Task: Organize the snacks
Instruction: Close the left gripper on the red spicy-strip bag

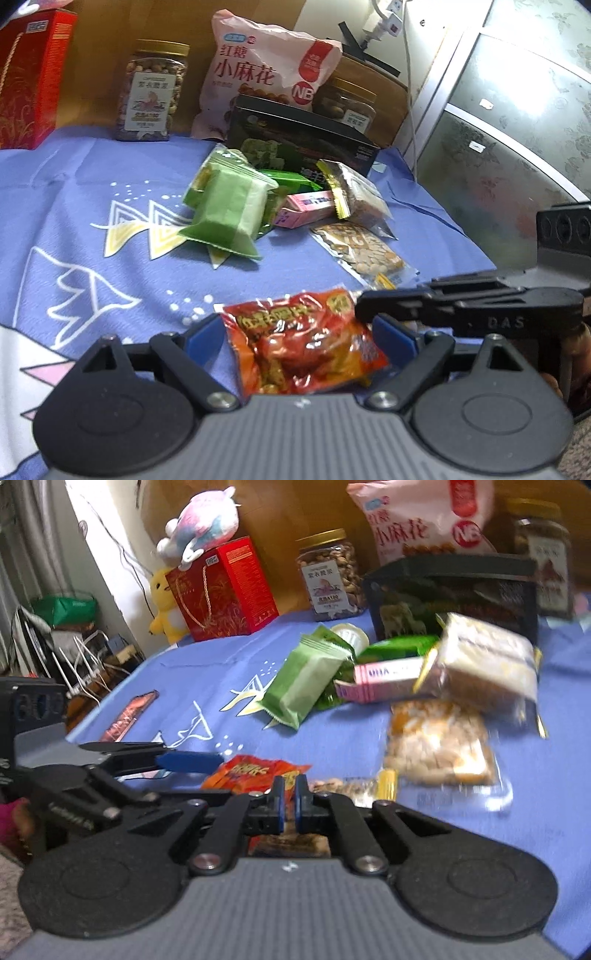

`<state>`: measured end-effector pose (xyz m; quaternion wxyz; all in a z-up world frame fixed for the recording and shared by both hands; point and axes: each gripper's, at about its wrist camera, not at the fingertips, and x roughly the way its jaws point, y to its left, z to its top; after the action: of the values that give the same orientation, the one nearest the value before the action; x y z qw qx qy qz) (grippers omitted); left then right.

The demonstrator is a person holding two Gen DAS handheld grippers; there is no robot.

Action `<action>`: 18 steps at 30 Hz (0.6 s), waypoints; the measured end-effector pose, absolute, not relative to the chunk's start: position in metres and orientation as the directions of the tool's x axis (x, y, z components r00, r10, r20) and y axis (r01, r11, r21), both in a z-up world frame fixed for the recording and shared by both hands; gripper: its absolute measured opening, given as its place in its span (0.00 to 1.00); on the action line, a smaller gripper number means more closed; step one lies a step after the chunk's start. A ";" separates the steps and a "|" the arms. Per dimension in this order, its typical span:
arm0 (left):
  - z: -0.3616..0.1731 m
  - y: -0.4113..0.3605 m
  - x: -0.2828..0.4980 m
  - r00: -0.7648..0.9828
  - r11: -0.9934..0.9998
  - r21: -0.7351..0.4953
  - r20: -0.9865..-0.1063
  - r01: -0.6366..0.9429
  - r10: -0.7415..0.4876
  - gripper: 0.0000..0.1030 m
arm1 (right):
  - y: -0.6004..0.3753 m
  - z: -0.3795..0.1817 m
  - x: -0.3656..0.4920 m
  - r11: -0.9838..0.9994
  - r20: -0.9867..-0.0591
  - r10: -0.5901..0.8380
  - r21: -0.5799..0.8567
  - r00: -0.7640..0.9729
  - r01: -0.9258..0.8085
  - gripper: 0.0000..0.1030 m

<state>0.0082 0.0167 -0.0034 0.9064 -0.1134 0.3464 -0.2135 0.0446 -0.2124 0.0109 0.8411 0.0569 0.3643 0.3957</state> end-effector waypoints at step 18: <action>-0.005 -0.014 0.037 0.584 0.807 -0.456 -0.559 0.376 -0.588 0.88 | -0.260 0.004 0.032 0.731 -0.538 0.679 0.434 0.499 -0.526 0.23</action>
<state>0.0370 -0.0143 -0.0049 0.8779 -0.1457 0.3640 -0.2747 0.0316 -0.2600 0.0042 0.8591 0.1071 0.3570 0.3507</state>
